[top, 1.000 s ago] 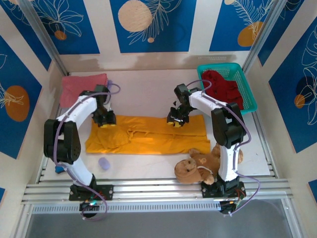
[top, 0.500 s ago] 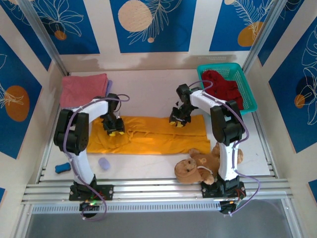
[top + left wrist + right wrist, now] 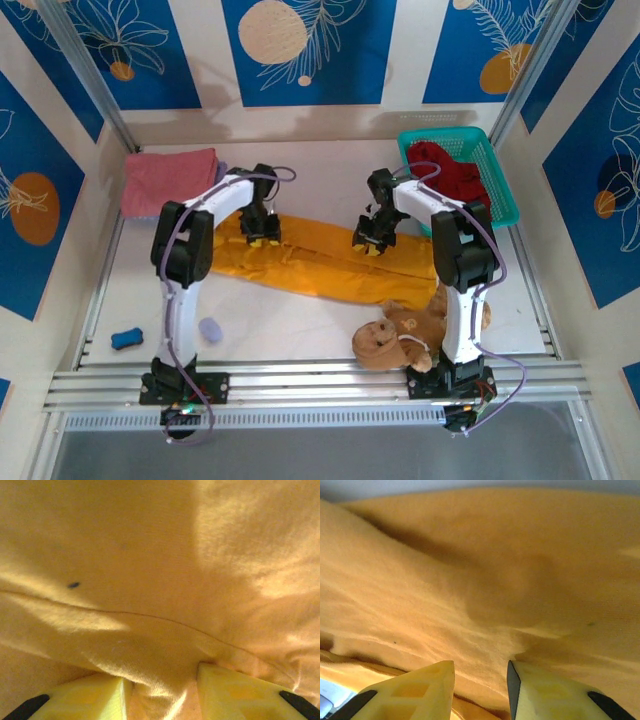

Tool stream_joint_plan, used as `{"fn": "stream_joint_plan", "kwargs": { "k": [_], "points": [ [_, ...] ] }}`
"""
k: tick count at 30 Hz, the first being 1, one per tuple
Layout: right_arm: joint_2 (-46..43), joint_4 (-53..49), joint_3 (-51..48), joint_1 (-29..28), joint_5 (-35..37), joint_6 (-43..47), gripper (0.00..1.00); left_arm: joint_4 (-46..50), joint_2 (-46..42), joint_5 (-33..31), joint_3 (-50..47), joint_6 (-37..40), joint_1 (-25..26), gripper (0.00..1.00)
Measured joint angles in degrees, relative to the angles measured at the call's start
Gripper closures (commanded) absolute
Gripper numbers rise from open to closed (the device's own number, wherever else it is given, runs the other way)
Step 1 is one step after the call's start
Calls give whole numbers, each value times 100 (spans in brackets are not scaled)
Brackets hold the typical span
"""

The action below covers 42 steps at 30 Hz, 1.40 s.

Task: Fold and stack the t-shirts

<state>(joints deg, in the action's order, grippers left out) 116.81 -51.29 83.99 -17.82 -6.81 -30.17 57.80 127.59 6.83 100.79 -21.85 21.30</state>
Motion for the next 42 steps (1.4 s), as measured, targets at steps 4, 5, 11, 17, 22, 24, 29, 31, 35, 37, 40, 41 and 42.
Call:
{"fn": "stream_joint_plan", "kwargs": {
  "k": [4, 5, 11, 17, 22, 24, 29, 31, 35, 37, 40, 41, 42],
  "points": [
    [-2, -81, -52, 105, 63, 74, 65, 238, 693, 0, 1217, 136, 22, 60],
    [-2, -94, -57, 127, 72, 81, 65, 315, 855, -2, 1504, 153, 26, 59],
    [-2, -131, -59, 221, 90, 188, 65, 964, 2162, -92, 3950, 400, 37, 57],
    [0, -205, -59, 219, 87, 273, 65, 1130, 2413, 22, 4415, 391, -96, 57],
    [0, -214, -59, 177, 85, 337, 63, 944, 2286, 59, 4260, 304, -205, 55],
    [0, -214, -59, 153, 87, 387, 58, 721, 2004, 63, 3856, 262, -192, 54],
    [-293, -280, -92, -46, 396, 590, 50, 299, 859, 155, 2726, 70, -168, 54],
    [-540, -345, -87, -144, 522, 640, 47, 122, 310, 221, 2264, -59, -162, 54],
    [-754, -417, -87, -254, 669, 761, 44, -654, -581, 393, 933, -433, -162, 54],
    [-739, -446, -87, -258, 699, 765, 42, -1134, -807, 503, 186, -695, -162, 54],
    [-734, -468, -87, -258, 704, 763, 40, -1775, -824, 623, -686, -1045, -153, 54],
    [-734, -470, -87, -258, 702, 765, 39, -1926, -824, 649, -901, -1137, -153, 54],
    [-734, -470, -87, -258, 699, 763, 39, -2074, -817, 684, -1163, -1259, -151, 54]
  ]
}}
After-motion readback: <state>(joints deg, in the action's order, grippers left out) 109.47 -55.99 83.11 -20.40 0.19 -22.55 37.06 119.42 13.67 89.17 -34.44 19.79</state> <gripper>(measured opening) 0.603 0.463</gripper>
